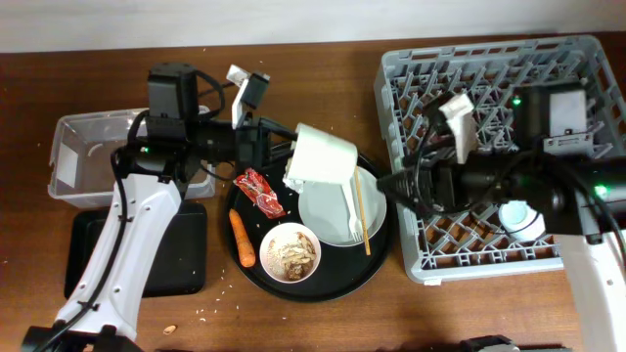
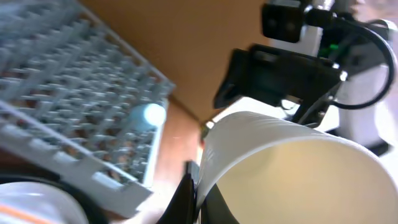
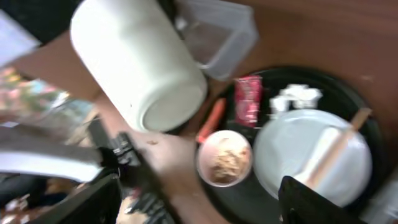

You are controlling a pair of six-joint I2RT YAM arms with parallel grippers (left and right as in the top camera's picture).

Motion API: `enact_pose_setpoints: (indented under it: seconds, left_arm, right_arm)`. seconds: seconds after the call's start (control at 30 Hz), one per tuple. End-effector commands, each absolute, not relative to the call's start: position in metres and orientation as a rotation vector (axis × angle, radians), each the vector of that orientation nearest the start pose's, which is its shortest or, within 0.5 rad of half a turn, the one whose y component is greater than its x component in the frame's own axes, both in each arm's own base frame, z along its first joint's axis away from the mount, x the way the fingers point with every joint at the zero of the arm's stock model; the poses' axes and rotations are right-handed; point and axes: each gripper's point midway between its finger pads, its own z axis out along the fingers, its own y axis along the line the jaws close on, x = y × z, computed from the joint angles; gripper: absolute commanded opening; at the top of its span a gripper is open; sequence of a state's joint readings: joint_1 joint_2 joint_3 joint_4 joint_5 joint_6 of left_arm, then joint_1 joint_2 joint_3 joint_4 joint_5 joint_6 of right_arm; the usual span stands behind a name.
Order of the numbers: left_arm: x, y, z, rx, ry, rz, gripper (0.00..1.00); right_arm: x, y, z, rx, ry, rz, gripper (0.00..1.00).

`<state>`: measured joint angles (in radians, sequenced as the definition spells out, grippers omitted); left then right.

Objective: Sort waste into correct bins and load items into the dishwasher rack

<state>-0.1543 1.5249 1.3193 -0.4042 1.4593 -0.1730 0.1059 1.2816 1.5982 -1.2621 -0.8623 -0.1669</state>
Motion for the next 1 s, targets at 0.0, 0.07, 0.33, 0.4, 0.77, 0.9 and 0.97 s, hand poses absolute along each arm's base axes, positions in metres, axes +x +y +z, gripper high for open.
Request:
enact_pose_setpoints:
  seconds: [0.0, 0.07, 0.33, 0.4, 0.77, 0.9, 0.97]
  left_arm:
    - [0.276, -0.229, 0.353, 0.957, 1.703, -1.859, 0.00]
    - [0.269, -0.233, 0.358, 0.993, 1.679, -1.853, 0.00]
    - [0.268, -0.232, 0.373, 1.066, 1.584, -1.760, 0.81]
    - [0.280, -0.234, 0.369, 0.997, 1.650, -1.717, 0.99]
    - [0.284, -0.235, 0.370, 0.984, 1.657, -1.694, 0.99]
    - [0.284, -0.235, 0.370, 0.984, 1.657, -1.695, 0.99]
    - [0.284, -0.235, 0.370, 0.984, 1.657, -1.694, 0.99]
  right_arm:
    - [0.235, 0.211, 0.375, -0.936, 2.008, 1.206, 0.80]
    - [0.233, 0.233, 0.375, -1.026, 1.951, 1.249, 0.81]
    - [0.236, 0.219, 0.365, -0.895, 2.103, 0.989, 0.56]
    - [0.241, 0.177, 0.378, -0.665, 2.144, 0.907, 0.56]
    - [0.238, -0.187, 0.211, 1.370, 2.615, -0.069, 0.59]
    - [0.252, -0.206, 0.159, 1.499, 2.703, -0.028, 0.65]
    - [0.256, -0.210, 0.145, 1.540, 2.710, -0.020, 0.81]
